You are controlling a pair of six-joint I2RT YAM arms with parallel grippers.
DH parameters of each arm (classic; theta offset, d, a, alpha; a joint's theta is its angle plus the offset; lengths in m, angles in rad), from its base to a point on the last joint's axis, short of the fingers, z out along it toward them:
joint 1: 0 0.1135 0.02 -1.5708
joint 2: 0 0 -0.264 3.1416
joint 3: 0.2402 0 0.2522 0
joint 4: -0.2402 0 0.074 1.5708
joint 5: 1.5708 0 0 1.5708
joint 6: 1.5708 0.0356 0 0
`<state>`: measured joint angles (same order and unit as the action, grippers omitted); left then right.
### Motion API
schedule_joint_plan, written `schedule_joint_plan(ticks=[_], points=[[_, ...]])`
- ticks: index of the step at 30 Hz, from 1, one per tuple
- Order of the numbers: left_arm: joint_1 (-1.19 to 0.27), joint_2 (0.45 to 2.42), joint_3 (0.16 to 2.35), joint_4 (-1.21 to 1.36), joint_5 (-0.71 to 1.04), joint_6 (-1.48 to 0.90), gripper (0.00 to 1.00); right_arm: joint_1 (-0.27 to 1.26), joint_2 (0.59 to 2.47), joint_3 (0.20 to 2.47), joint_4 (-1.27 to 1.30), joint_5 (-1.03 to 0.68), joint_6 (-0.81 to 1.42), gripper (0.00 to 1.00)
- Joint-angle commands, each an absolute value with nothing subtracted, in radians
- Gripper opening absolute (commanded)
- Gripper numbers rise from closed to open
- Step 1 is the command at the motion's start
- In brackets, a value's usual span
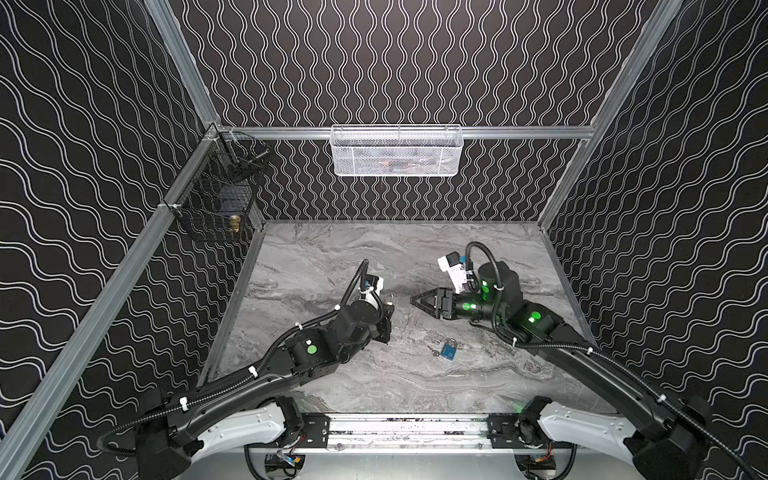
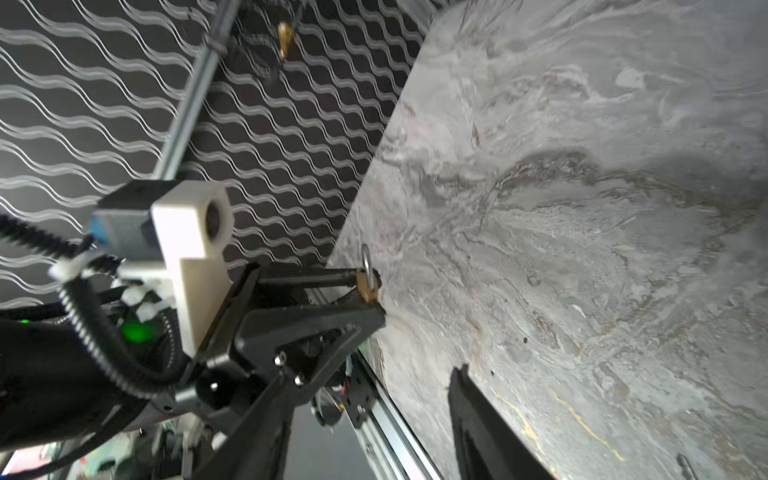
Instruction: Unlock with the key
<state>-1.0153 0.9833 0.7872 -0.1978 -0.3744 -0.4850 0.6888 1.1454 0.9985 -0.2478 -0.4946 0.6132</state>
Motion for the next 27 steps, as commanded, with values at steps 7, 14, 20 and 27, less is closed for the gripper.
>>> schedule_joint_plan(ticks=[7,14,20,27], points=[[-1.014,0.953,0.73,0.018,-0.306,-0.23,0.0,0.688,1.329,1.206,-0.507,-0.495,0.397,0.64],[-1.014,0.988,0.743,-0.004,-0.301,-0.225,0.0,0.689,1.388,1.269,-0.496,-0.476,0.386,0.65],[-1.014,0.995,0.741,-0.001,-0.291,-0.217,0.0,0.689,1.428,1.324,-0.536,-0.4,0.365,0.66],[-1.014,0.99,0.732,-0.005,-0.305,-0.209,0.0,0.69,1.511,1.399,-0.634,-0.376,0.294,0.66]])
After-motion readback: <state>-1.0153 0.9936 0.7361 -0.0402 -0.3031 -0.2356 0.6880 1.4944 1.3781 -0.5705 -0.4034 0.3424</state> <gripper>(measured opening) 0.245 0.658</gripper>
